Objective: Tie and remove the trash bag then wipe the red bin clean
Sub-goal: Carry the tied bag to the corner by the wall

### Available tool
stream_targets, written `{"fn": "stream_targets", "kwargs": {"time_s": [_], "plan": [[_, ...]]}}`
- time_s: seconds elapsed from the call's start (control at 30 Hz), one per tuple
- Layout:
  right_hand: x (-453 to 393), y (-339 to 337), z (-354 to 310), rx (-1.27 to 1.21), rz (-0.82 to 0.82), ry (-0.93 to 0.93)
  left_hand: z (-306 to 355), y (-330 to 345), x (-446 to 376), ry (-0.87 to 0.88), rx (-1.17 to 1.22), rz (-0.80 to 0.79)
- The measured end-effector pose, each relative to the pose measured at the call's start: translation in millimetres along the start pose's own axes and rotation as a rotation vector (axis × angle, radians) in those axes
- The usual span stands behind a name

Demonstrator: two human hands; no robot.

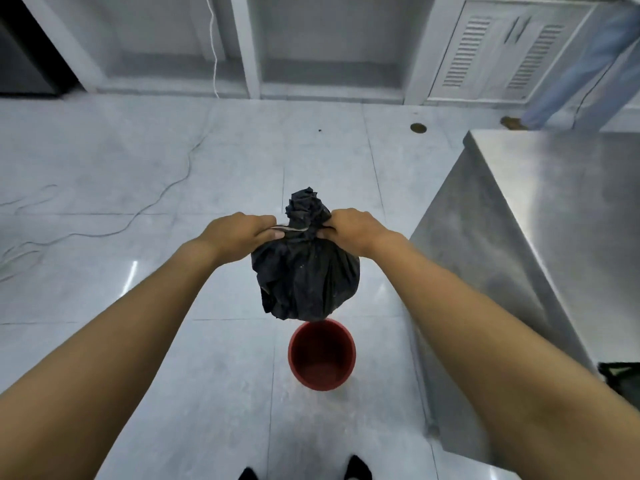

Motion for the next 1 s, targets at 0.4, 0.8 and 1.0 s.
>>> {"fn": "stream_targets", "kwargs": {"time_s": [0.4, 0.8, 1.0], "plan": [[-17.8, -74.1, -160.4, 0.167, 0.045, -0.261, -63.6, -115.0, 127.7, -0.167, -0.058, 0.235], [-43.4, -56.3, -369.6, 0.224, 0.135, -0.461, -194.7, -182.9, 282.7, -0.298, -0.066, 0.288], [-53.3, -41.9, -464.7, 0.266, 0.126, -0.560, -257.6, -194.8, 353.4, -0.353, -0.045, 0.327]]}}
Point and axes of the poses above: each hand's wrist, its own x-axis away from the middle knuckle, its own y-axis out of the palm, z = x × y, the point moved 3 cm from there along -x, towards the middle knuckle, and after that the axes turned 3 degrees about -y, right-handed, at the moved point
